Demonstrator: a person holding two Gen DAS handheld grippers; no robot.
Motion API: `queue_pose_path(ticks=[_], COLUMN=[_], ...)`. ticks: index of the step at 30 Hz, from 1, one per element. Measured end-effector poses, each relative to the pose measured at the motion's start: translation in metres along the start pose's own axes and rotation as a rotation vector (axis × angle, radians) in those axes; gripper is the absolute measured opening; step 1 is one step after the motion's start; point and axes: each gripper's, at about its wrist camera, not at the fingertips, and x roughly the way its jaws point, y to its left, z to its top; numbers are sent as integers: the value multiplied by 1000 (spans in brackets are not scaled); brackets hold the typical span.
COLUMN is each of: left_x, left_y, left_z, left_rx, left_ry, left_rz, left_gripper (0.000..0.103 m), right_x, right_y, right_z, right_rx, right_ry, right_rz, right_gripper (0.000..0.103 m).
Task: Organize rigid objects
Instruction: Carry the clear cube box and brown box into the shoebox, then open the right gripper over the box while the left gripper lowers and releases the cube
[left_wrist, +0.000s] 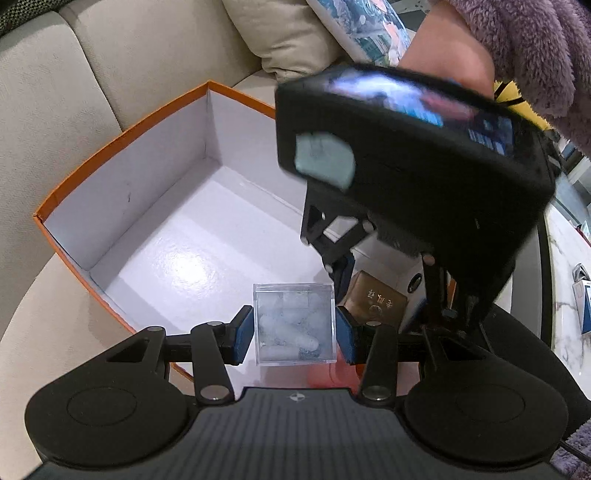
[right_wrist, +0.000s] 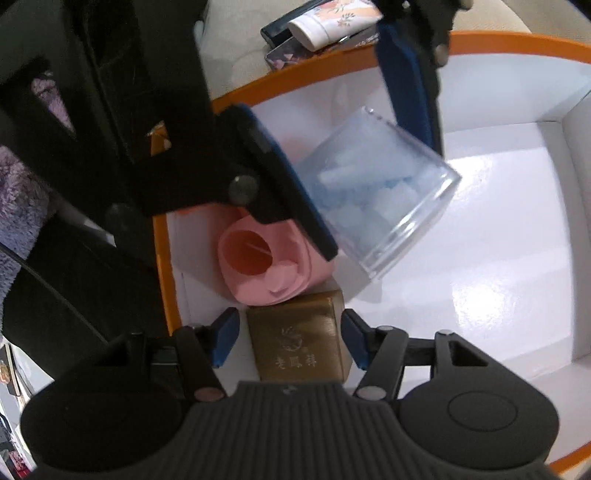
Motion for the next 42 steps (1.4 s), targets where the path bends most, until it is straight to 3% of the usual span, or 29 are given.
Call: queue_pose_path(ticks=[1,3,4,7,12,17,22,25,30,35,39,42], left_x=[0,-1,0,2,4,4,8,5,13,22,38,50], left_y=[0,0,-1,-3,-6,-7,-7,-14,-29,-48,-56,-60], left_z=[0,-2,-2,-1,0,-2,1,3,13,30,41,45], left_rx=[-1,0,1,3,-3,0,-11,-4,22,50,52,33], left_ry=[0,1,1,-5,-15,-2,-9,-30,-43,-67,-59,-50], left_rz=[0,2,2,-5,-14,-8,-11,-27,-55,-87,-99,-118], left_gripper=[53,53,53,53,53,53,53,53,53,53,53,53], right_x=[-3,-11,-14,-14,7,22,26,7,-47,-83,-100,-98], right_y=[-3,-3,-6,-9,-3,14,23,25,23,43,54,53], right_z=[-2,-4,-7,-17,-25,-24,-32,-37,-67,-101,-124,-137], right_rx=[14,38,48,17,-46,-67,-46,13,263,442,556,617], right_ry=[-1,-2,5,84,173,141,128,59,-199,-371,-411,-412], right_rz=[-13,-52,-69,-150,-203,-186,-170,-232,-388,-577,-678,-705], right_gripper=[56,35,32,28,21,0,0,3,7,7,7,7])
